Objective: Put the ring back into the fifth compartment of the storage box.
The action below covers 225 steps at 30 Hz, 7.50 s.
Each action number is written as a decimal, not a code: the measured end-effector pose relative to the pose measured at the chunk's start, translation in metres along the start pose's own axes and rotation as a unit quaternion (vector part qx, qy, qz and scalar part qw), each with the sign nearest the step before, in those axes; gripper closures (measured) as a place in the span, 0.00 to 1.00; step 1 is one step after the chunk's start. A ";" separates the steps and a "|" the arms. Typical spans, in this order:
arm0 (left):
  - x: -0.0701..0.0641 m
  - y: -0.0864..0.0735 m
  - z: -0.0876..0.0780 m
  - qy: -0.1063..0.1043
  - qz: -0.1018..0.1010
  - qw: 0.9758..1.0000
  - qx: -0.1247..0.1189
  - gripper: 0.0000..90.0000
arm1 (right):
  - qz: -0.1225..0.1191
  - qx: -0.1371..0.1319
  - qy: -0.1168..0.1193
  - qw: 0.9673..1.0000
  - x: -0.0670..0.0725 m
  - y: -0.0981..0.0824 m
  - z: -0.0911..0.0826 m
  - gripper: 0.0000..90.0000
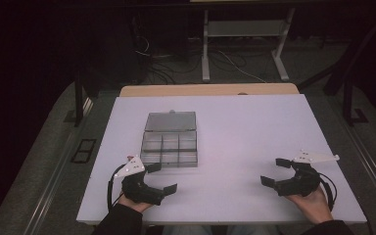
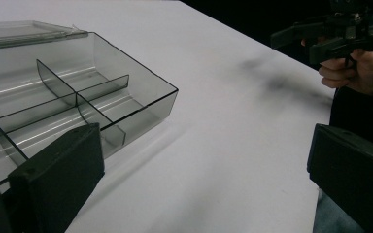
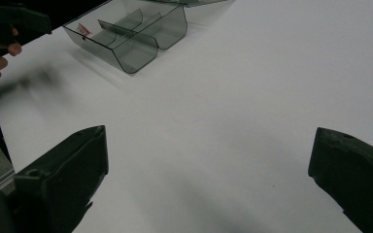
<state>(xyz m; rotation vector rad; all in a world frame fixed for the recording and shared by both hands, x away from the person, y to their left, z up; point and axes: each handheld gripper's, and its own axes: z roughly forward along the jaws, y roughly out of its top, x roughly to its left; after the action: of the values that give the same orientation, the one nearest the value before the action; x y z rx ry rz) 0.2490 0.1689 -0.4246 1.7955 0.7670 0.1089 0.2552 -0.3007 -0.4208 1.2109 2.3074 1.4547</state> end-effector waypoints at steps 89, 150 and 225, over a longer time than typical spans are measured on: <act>0.052 0.047 -0.049 0.078 -0.020 0.992 0.102 0.00 | -0.020 0.035 0.003 0.999 0.004 -0.003 0.003 0.00; 0.142 0.031 -0.051 0.168 -0.102 0.965 0.171 0.10 | -0.026 0.043 -0.009 0.999 0.005 -0.005 0.005 0.00; 0.133 0.028 -0.038 0.178 -0.063 0.954 0.232 0.79 | -0.027 0.046 -0.013 0.999 0.004 -0.006 0.005 0.00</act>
<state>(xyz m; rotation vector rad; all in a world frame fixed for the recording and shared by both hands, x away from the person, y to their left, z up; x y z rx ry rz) 0.3494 0.2683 -0.4253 2.1957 1.2421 0.1827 0.2516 -0.2955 -0.4272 1.1741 2.3932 1.3209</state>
